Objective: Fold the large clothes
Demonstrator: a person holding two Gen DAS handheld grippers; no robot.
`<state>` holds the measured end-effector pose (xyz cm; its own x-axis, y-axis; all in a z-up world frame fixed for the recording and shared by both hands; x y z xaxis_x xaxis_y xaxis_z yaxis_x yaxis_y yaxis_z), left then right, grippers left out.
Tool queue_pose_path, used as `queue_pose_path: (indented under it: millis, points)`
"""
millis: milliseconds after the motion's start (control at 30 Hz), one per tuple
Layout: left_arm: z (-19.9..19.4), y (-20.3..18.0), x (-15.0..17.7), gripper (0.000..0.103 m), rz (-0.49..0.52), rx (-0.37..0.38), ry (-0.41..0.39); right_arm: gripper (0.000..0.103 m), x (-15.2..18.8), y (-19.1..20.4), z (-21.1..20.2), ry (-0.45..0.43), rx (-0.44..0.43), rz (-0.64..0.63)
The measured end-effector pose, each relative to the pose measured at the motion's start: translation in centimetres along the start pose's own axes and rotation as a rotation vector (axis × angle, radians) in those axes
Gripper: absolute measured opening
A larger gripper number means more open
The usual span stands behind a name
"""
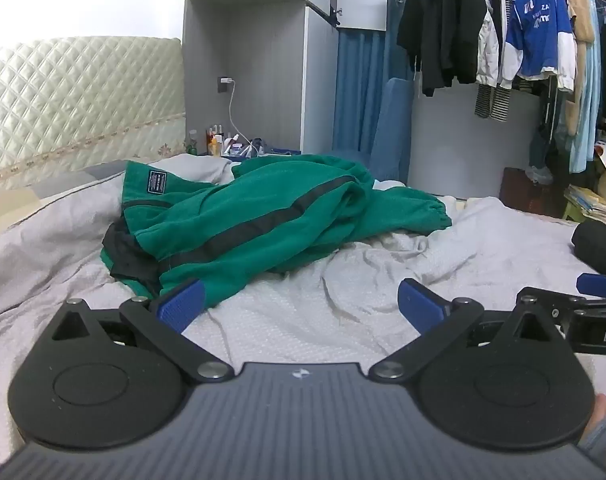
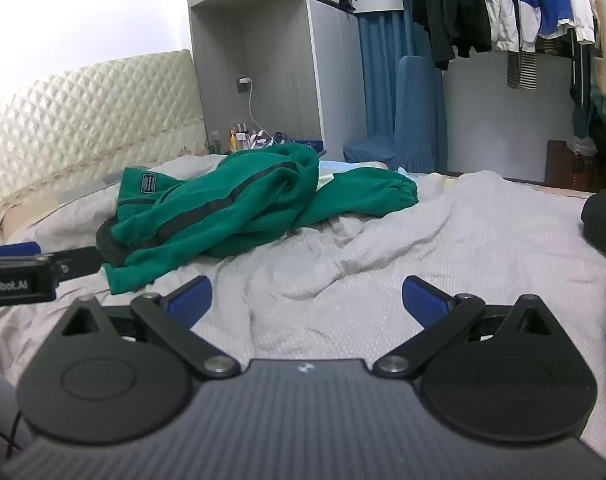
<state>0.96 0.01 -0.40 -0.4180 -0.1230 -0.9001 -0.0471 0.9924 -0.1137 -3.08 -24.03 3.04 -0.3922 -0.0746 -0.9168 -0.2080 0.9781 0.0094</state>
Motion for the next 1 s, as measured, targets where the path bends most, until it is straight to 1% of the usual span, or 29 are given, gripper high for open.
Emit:
queue_pose_path:
  millis: [267, 300, 400, 467, 533, 600, 1000]
  points:
    - [0.5, 0.1, -0.4, 0.103, 0.005, -0.002, 0.001, 0.103, -0.2, 0.1, 0.0, 0.011, -0.005, 0.005]
    - [0.1, 0.0, 0.1, 0.103, 0.005, -0.005, -0.013, 0.103, -0.3, 0.1, -0.1, 0.011, -0.005, 0.005]
    - [0.1, -0.2, 0.2, 0.103, 0.003, -0.005, -0.016, 0.103, -0.4, 0.0, -0.2, 0.01, -0.008, 0.005]
    - [0.1, -0.4, 0.3, 0.103, 0.004, -0.005, -0.018, 0.103, 0.6, -0.2, 0.6, 0.015, -0.005, 0.003]
    - [-0.5, -0.2, 0.3, 0.103, -0.002, -0.004, -0.021, 0.103, 0.5, 0.2, 0.7, 0.018, 0.001, -0.006]
    - [-0.1, 0.4, 0.2, 0.103, -0.014, -0.003, -0.025, 0.103, 0.5, 0.2, 0.7, 0.019, 0.003, -0.006]
    - [-0.1, 0.5, 0.1, 0.103, -0.017, -0.001, -0.027, 0.103, 0.3, 0.4, 0.7, 0.028, 0.008, -0.008]
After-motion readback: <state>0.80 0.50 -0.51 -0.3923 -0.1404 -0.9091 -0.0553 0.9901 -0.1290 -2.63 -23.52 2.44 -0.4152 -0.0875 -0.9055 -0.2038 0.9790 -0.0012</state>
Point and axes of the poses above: each gripper's, at about its wrist camera, not at the fingertips, and z roughly the way its jaws point, y to its left, x to its underside, the point moved 1 cm from there along z, roughly the way its jaws point, and after that the axes turned 6 degrees about -z, right-handed, at the moved point
